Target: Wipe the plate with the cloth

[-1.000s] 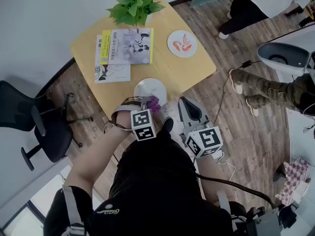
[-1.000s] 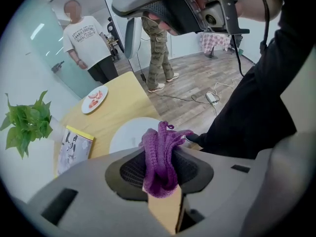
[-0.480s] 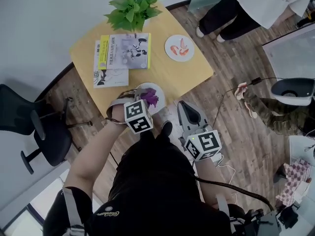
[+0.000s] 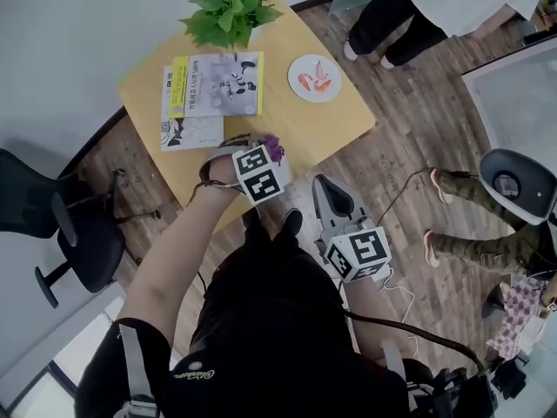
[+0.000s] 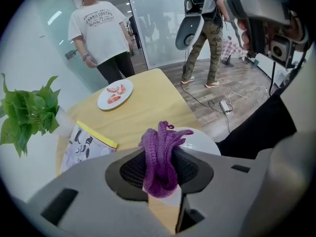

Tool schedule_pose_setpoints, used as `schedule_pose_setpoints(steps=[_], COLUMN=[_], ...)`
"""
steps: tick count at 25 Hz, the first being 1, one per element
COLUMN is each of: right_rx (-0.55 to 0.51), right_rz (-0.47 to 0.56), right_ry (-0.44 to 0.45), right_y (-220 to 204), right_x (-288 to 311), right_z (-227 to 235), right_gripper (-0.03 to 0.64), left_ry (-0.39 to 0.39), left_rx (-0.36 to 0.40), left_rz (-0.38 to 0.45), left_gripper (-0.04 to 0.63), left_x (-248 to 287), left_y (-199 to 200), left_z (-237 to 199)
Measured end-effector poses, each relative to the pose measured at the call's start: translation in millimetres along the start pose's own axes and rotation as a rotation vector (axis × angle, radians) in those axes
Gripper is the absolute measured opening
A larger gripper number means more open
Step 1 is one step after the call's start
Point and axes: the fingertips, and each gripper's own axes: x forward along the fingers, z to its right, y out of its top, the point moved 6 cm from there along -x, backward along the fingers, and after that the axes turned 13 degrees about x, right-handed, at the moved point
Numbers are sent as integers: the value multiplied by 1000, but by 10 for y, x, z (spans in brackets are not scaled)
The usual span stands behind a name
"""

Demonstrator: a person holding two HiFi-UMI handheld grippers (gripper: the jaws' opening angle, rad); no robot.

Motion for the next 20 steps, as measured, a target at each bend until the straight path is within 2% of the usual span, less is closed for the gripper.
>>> schedule_pose_setpoints(steps=[10,14,20], right_rx=[7,7,4], right_rz=[8,12,12], right_ry=[-14,-7,-3], right_y=[25,40,41], right_x=[-40,-8,18], right_z=[53,40,37], right_gripper=[9,9,9], left_ry=[-1,-28,-75], left_rx=[55,52,89], left_rz=[-10,-3,5], left_gripper=[127,127,127], left_x=[-58,-98,-136], left_y=[27,26,94], left_z=[118,219,463])
